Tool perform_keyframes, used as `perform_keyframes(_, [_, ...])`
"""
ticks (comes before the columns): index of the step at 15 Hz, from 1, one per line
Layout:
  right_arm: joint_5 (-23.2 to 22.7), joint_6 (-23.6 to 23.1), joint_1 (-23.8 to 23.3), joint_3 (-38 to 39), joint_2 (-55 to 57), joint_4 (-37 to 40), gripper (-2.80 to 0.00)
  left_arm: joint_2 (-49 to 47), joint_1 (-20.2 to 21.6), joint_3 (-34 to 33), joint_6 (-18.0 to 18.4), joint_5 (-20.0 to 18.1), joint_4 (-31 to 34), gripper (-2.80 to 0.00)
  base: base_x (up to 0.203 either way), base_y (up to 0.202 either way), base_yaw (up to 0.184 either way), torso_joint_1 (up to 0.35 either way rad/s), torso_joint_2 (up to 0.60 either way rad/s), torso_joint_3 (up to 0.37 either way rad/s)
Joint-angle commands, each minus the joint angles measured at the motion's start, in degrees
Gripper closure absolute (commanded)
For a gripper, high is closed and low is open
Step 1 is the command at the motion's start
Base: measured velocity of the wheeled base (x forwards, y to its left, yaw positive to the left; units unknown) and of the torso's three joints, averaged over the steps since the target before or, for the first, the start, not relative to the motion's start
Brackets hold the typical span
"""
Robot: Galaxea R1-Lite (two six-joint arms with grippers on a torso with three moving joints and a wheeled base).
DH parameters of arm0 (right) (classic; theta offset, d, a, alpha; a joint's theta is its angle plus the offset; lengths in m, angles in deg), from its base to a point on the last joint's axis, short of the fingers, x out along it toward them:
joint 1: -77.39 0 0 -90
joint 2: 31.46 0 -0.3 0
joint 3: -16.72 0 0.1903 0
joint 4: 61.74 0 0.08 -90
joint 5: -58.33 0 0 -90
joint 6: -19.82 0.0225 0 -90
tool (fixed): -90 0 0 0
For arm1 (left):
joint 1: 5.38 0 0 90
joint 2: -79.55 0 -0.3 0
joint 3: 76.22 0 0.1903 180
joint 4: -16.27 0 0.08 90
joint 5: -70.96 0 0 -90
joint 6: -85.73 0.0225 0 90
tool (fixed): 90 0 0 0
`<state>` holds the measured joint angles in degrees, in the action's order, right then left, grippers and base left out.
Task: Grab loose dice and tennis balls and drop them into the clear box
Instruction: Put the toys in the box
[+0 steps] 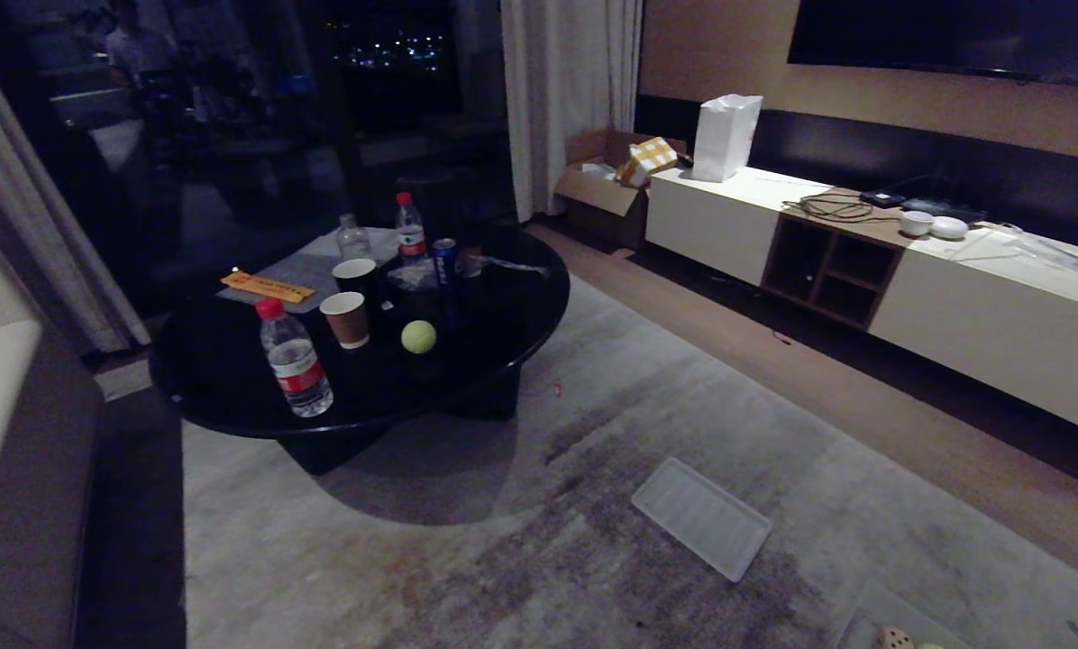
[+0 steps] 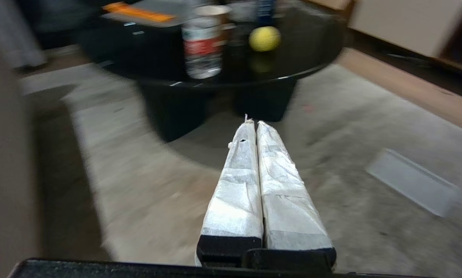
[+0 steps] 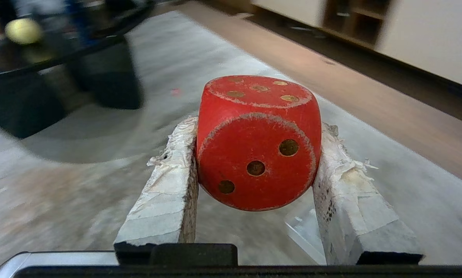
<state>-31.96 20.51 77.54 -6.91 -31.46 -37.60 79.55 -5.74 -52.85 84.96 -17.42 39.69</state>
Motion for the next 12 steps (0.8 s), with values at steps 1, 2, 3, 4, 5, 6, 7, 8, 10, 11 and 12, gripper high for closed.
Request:
perform_keyframes(1, [-0.1,0.0,0.0,0.0,0.1,0.0,0.0,-0.1,0.0,-0.1,0.0,0.0,0.0,0.0,0.001,0.013,-0.164,0.003,0.0,0.002])
perform_keyframes(2, [0.0,0.0,0.0,0.0,0.1,0.0,0.0,-0.1,0.0,-0.1,0.0,0.0,0.0,0.0,-0.003,0.009,-0.162,0.0,0.0,0.002])
perform_keyframes(3, [0.0,0.0,0.0,0.0,0.1,0.0,0.0,-0.1,0.0,-0.1,0.0,0.1,0.0,0.0,0.0,0.01,-0.163,0.002,0.0,0.002])
perform_keyframes(4, [-0.1,0.0,0.0,0.0,0.1,0.0,0.0,-0.1,0.0,-0.1,0.0,0.0,0.0,0.0,0.0,0.01,-0.161,0.002,0.0,0.002])
perform_keyframes(5, [-0.1,0.0,0.0,0.0,0.1,0.0,0.0,-0.1,0.0,-0.1,0.0,0.0,0.0,0.0,0.006,0.012,-0.163,0.002,0.0,0.002])
perform_keyframes(6, [-0.1,-0.1,0.0,0.0,0.1,0.0,0.0,-0.1,0.0,-0.1,0.1,0.0,0.0,0.0,0.0,0.011,-0.145,0.004,0.0,0.002])
perform_keyframes(7, [-0.1,-0.1,0.0,-0.1,0.1,0.0,0.0,-0.1,0.0,-0.1,0.1,0.0,0.0,0.0,-0.002,0.012,-0.127,0.007,0.0,-0.002])
perform_keyframes(8, [-0.1,-0.1,0.0,0.0,0.1,0.0,0.0,-0.1,0.0,-0.1,0.0,0.1,0.0,0.0,-0.001,0.005,-0.08,0.002,0.0,0.005])
perform_keyframes(10, [-0.1,-0.1,0.0,0.0,0.1,0.0,0.0,-0.1,0.0,-0.1,0.0,0.0,0.0,0.0,0.0,0.0,0.0,0.0,0.0,0.0])
perform_keyframes(11, [-0.1,-0.1,0.0,0.0,0.1,0.0,0.0,-0.1,0.0,-0.1,0.2,0.0,0.0,0.0,0.0,0.0,0.0,0.0,0.0,0.0])
perform_keyframes(12, [-0.1,-0.1,0.0,0.0,0.1,0.0,0.0,-0.1,0.0,-0.1,0.2,0.0,0.0,0.0,0.0,0.0,0.0,0.005,0.01,-0.027])
